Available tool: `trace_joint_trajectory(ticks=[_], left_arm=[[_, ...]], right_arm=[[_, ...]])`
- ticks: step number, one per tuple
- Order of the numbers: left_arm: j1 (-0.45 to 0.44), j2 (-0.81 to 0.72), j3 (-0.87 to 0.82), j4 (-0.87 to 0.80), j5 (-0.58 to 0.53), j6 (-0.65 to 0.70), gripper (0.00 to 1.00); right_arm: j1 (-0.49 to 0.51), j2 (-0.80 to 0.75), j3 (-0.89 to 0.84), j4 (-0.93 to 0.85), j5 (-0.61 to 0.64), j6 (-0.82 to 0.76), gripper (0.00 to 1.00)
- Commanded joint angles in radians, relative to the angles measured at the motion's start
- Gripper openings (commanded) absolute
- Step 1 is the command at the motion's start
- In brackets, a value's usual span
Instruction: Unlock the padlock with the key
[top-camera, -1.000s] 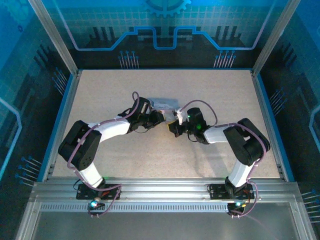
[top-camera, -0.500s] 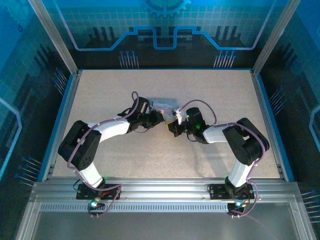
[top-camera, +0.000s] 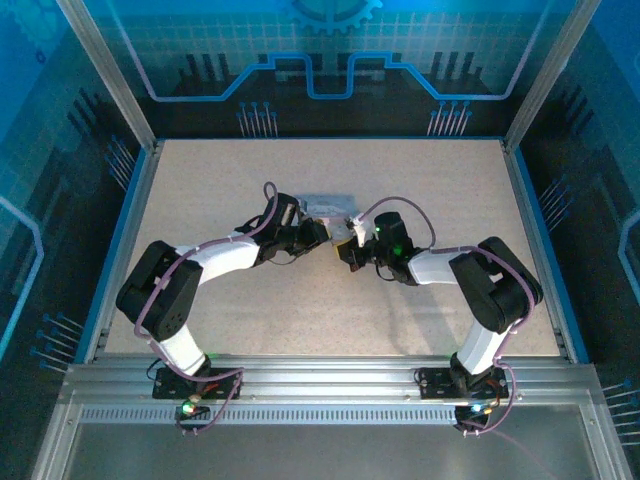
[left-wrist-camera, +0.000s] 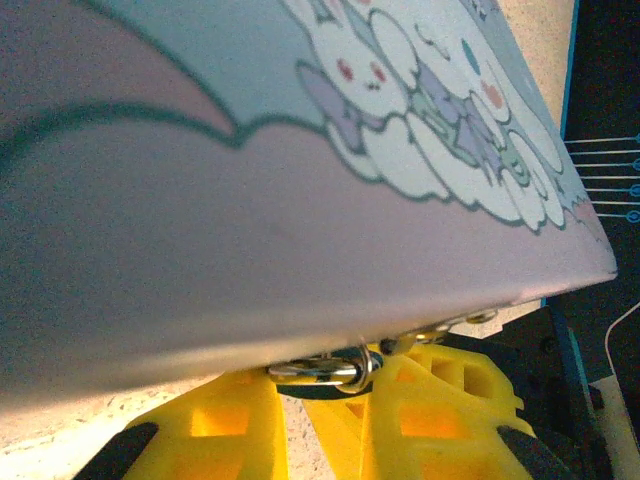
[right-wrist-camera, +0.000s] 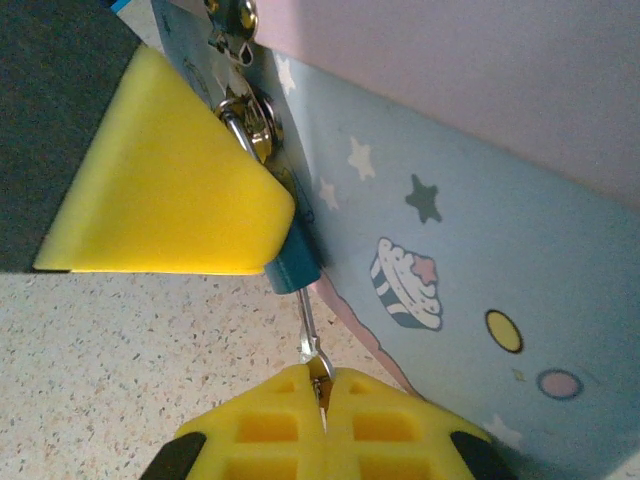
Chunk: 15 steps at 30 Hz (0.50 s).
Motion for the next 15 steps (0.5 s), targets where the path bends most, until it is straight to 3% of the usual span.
trace_joint_trajectory(ticks=[1, 15], left_arm=[[-0.055, -0.008, -0.003, -0.023, 0.223, 0.003, 0.17], [-0.061, 0.005, -0.008, -0.035, 0.215, 0.023, 0.17]], right_arm=[[-0.033, -0.013, 0.059, 0.092, 0.079, -0.005, 0.0], [-0.013, -0.05, 0.099, 0.104, 0.035, 0.018, 0.0]])
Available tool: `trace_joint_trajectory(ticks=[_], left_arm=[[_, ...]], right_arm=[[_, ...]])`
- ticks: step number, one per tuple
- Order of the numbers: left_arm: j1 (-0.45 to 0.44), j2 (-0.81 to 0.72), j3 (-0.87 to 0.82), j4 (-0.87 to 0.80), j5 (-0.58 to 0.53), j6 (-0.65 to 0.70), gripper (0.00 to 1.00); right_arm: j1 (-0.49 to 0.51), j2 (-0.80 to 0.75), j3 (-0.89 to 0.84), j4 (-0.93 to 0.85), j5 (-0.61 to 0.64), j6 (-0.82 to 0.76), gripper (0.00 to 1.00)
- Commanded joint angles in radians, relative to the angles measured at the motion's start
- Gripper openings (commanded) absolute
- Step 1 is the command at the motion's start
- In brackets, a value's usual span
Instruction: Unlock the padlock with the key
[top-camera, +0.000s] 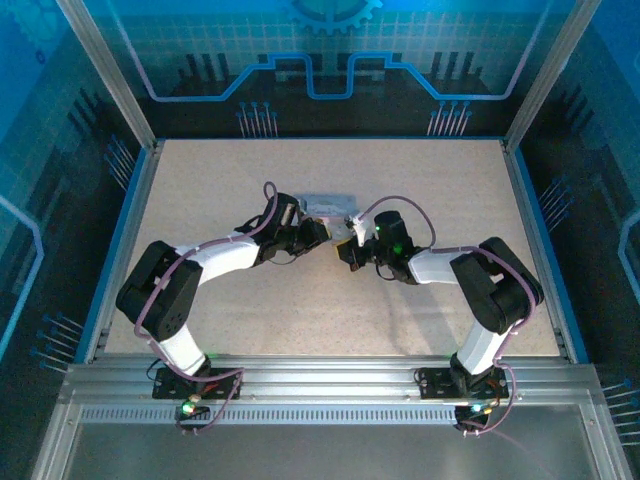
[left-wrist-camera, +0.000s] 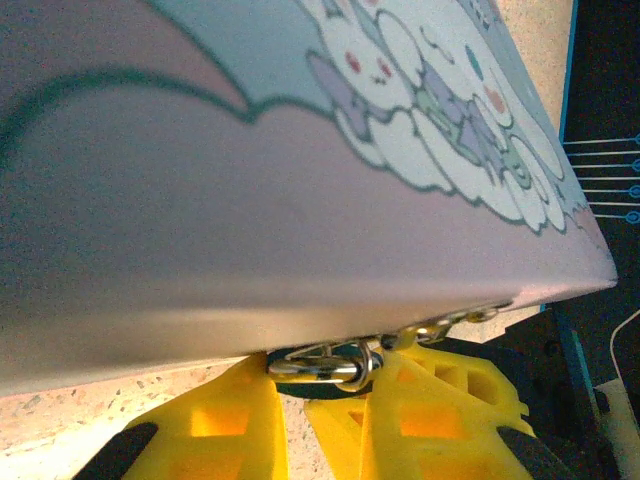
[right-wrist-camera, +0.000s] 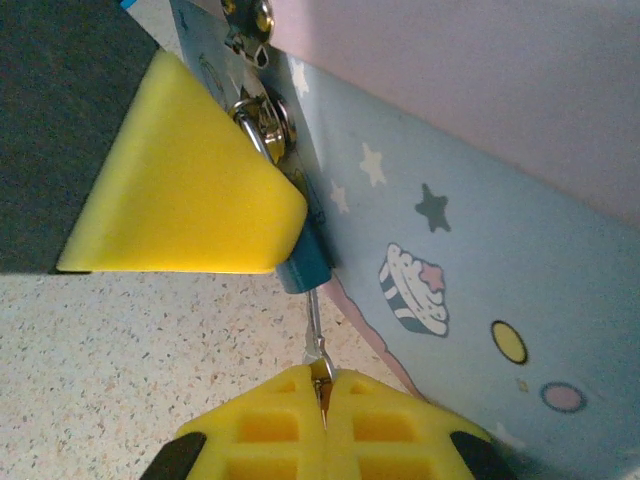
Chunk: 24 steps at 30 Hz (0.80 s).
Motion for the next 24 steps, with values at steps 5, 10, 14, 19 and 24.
trace_joint_trajectory(ticks=[5, 10, 14, 19, 24], left_arm=[[-0.062, 0.007, -0.009, -0.039, 0.215, 0.024, 0.17], [-0.062, 0.011, -0.01, -0.023, 0.221, 0.015, 0.17], [-0.062, 0.004, -0.01, -0.017, 0.226, 0.007, 0.17], [-0.063, -0.001, -0.007, -0.014, 0.235, 0.002, 0.17], [-0.063, -0.005, -0.008, -0.013, 0.238, -0.001, 0.17]], right_arm=[[-0.021, -0.069, 0.098, 0.096, 0.056, -0.005, 0.0], [0.003, -0.056, 0.117, 0.09, 0.051, 0.006, 0.0], [0.02, -0.015, 0.121, 0.105, 0.078, 0.008, 0.0], [0.02, 0.021, 0.105, 0.11, 0.101, 0.004, 0.0], [0.007, 0.024, 0.1, 0.093, 0.114, -0.016, 0.0]])
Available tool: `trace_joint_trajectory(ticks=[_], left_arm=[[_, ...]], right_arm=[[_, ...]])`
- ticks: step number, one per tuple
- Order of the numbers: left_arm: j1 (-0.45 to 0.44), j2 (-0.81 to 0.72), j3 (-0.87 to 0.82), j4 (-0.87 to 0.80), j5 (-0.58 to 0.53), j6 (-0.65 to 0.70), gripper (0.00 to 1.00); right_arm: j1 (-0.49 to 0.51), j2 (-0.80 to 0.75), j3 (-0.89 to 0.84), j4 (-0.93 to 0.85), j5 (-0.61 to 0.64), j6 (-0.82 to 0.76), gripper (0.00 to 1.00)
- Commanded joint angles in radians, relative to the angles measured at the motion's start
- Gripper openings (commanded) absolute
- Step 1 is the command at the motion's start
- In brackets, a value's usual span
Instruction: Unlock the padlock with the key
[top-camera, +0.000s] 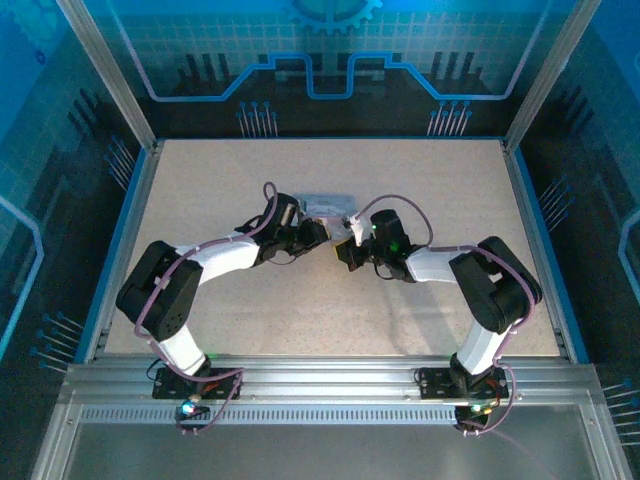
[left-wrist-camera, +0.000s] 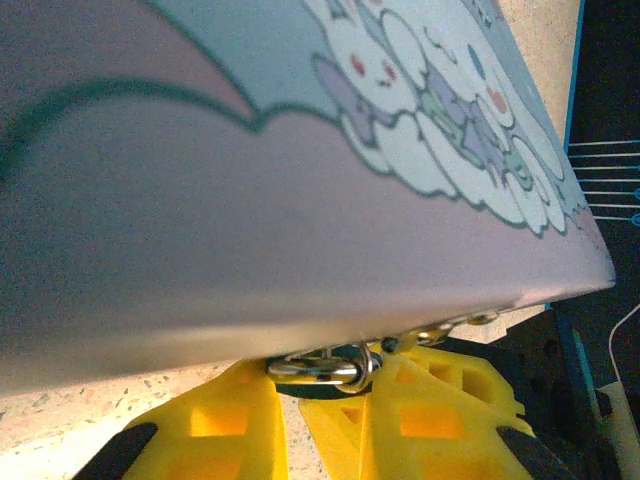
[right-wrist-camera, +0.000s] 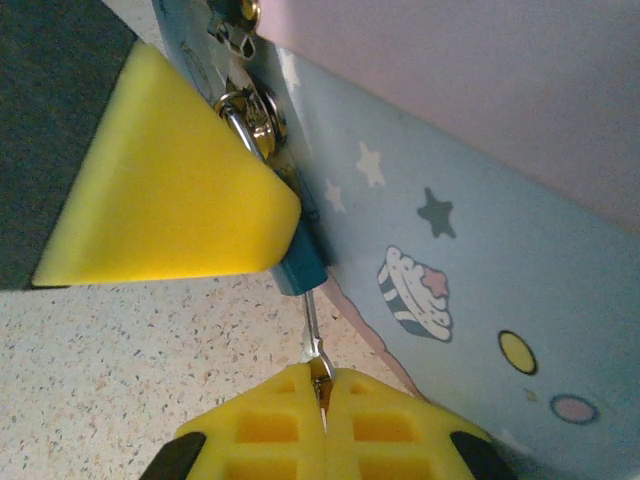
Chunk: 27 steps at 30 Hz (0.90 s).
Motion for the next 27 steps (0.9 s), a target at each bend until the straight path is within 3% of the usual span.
trace_joint_trajectory(ticks=[1, 27], left_arm=[[-0.063, -0.005, -0.009, -0.012, 0.241, 0.002, 0.18], [-0.063, 0.005, 0.004, -0.027, 0.234, 0.008, 0.18]], right_arm=[[-0.013, 0.015, 0.069, 0.151, 0.086, -0.011, 0.0], [-0.082, -0.06, 0.033, 0.12, 0.066, -0.035, 0.0]])
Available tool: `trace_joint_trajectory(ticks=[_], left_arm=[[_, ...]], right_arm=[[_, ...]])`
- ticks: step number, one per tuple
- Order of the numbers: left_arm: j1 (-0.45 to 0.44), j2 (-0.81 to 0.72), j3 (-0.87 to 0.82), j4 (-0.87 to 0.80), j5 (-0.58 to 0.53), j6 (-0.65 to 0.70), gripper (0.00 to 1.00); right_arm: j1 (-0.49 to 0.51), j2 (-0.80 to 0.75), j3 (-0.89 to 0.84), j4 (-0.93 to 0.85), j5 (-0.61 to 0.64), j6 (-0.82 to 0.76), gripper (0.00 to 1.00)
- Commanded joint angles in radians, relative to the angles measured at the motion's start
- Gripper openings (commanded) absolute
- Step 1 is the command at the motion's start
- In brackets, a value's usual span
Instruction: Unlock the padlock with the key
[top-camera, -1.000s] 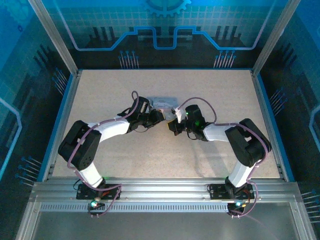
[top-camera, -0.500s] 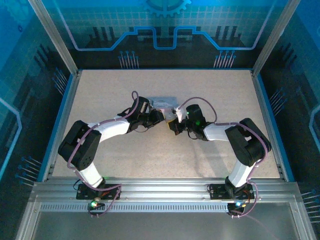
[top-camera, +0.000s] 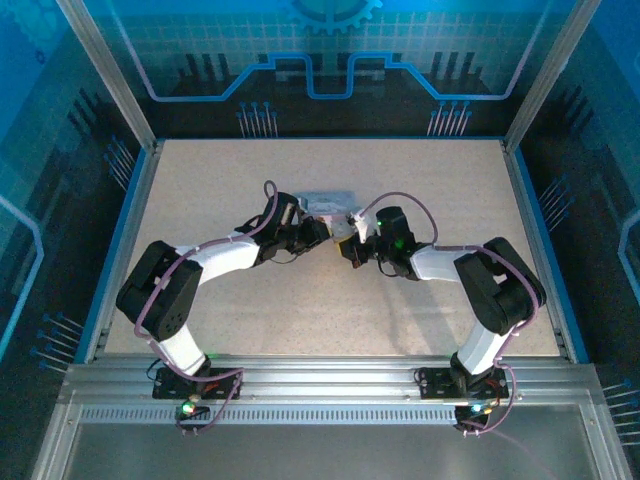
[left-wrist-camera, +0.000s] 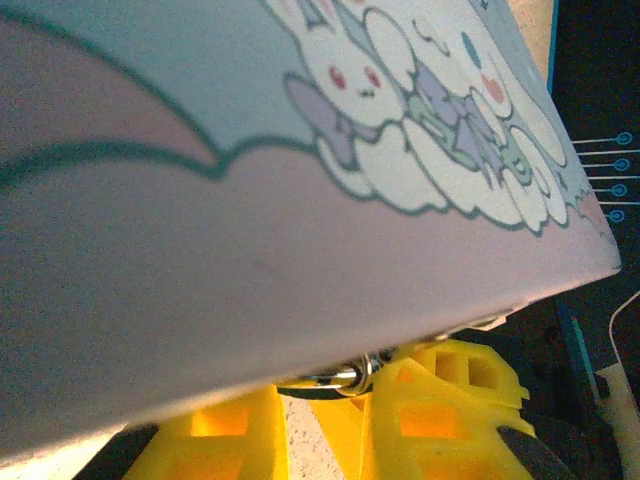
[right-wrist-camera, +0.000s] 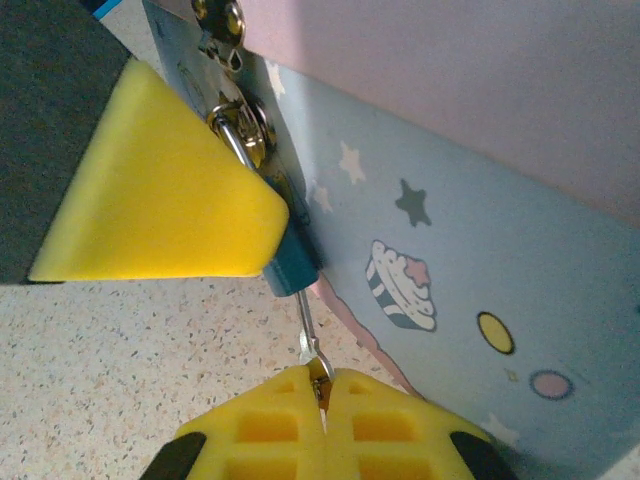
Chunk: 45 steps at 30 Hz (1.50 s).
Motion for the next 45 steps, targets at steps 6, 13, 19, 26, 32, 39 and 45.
trace_joint_trajectory(ticks=[6, 13, 19, 26, 32, 39, 45], left_arm=[[-0.063, 0.001, 0.009, -0.06, 0.225, 0.006, 0.17], [-0.062, -0.004, 0.015, -0.082, 0.23, 0.005, 0.18], [-0.061, -0.006, 0.01, -0.078, 0.233, 0.001, 0.18], [-0.053, -0.005, 0.016, -0.089, 0.233, 0.004, 0.18], [-0.047, -0.002, 0.025, -0.103, 0.228, 0.01, 0.18], [-0.042, -0.001, 0.042, -0.134, 0.228, 0.026, 0.17], [-0.031, -0.011, 0.046, -0.144, 0.226, 0.032, 0.17]], right_arm=[[-0.035, -0.022, 0.041, 0.121, 0.085, 0.0, 0.0], [-0.012, -0.026, 0.014, 0.136, 0.121, -0.014, 0.0], [0.0, -0.051, -0.017, 0.131, 0.125, -0.029, 0.0], [0.006, -0.093, -0.094, 0.139, 0.125, -0.031, 0.0], [0.034, -0.103, -0.144, 0.149, 0.129, -0.028, 0.0], [0.038, -0.113, -0.185, 0.178, 0.145, -0.02, 0.0], [0.046, -0.125, -0.206, 0.182, 0.145, -0.015, 0.0]])
